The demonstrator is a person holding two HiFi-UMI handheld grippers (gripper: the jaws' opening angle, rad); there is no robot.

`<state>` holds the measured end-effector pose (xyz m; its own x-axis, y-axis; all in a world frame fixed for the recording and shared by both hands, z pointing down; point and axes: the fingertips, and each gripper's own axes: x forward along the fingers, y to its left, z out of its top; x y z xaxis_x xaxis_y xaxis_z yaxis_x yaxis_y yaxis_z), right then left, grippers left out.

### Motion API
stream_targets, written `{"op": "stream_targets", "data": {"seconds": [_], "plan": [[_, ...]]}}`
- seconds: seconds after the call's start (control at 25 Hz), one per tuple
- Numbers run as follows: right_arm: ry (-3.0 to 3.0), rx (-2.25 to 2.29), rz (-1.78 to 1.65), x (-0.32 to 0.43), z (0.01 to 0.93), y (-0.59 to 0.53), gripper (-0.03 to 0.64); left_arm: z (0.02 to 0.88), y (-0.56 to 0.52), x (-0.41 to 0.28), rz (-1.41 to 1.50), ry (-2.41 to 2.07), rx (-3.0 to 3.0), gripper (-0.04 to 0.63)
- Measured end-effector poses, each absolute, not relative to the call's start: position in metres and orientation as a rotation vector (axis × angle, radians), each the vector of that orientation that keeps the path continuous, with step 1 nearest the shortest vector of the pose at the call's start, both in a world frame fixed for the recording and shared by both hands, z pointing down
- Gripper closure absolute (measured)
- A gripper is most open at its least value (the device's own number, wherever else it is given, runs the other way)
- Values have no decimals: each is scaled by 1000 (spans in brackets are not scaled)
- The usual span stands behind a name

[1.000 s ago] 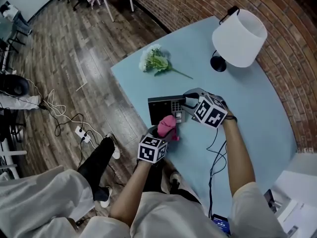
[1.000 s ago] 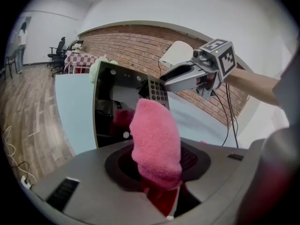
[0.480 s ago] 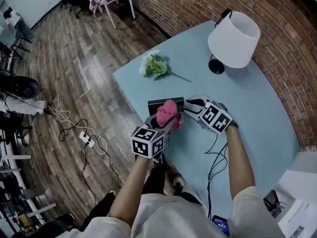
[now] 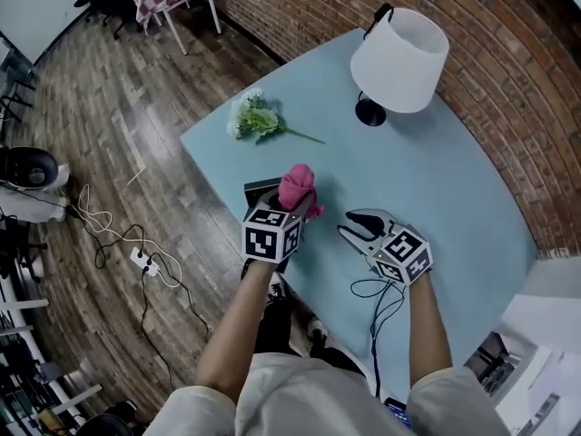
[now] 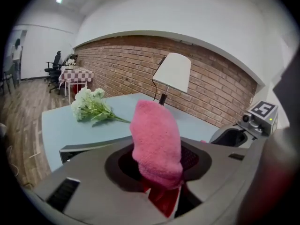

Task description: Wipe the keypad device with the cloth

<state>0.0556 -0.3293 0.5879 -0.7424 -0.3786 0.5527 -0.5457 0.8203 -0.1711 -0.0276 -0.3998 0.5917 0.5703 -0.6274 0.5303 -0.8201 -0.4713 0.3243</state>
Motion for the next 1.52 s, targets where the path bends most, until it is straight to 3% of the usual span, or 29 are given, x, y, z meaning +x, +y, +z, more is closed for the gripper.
{"op": "stream_targets", "data": {"seconds": [0.56, 0.72, 1.52], "plan": [[-2494, 983, 602, 89, 583, -318, 485, 604, -386, -26, 457, -1147, 2201, 410], [-2447, 1032, 629, 87, 593, -315, 528, 614, -375, -22, 490, -1119, 2202, 411], [-2419, 993, 728, 75, 617, -293, 531, 686, -313, -4, 586, -987, 2136, 410]]}}
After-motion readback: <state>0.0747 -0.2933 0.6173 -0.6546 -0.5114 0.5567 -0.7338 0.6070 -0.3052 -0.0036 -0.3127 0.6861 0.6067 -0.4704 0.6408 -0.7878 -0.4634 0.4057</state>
